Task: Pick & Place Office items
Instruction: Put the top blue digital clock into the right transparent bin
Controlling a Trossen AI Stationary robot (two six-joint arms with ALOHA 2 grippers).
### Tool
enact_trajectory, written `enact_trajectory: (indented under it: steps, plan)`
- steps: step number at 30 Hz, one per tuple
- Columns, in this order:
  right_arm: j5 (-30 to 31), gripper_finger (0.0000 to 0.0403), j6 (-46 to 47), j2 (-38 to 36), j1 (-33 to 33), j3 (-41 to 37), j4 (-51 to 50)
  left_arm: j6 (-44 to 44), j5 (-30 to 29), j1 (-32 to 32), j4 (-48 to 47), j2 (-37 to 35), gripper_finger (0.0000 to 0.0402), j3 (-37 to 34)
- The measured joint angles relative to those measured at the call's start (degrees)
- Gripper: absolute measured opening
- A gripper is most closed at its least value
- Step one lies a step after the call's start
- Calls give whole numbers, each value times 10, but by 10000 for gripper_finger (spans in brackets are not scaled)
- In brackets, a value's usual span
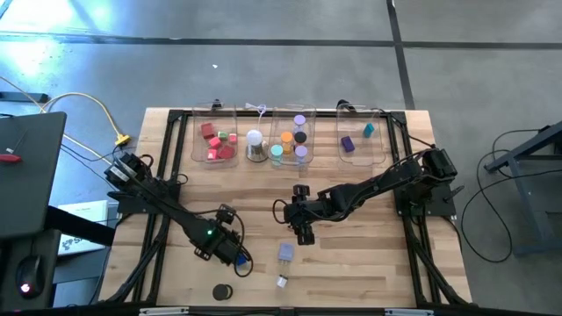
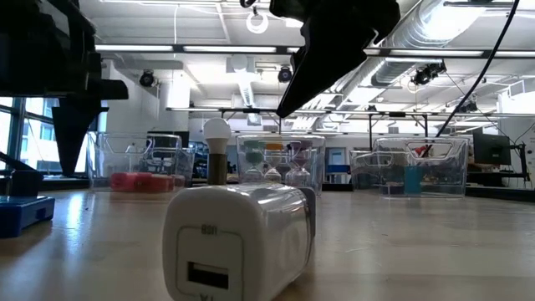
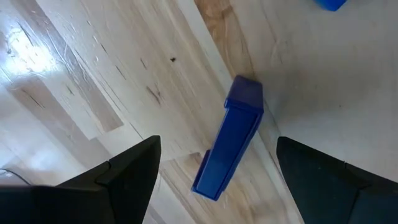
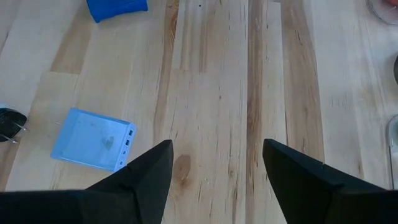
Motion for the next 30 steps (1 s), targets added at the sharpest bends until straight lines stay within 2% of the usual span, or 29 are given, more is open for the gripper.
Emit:
enact_trajectory:
  steps: [11,30]
  plan:
    - [0,238,0,0,0,0,2,22,-1,0,27,0,283,-9]
    - [0,238,1,0,0,0,2,41,-5,0,45,0,149,-9]
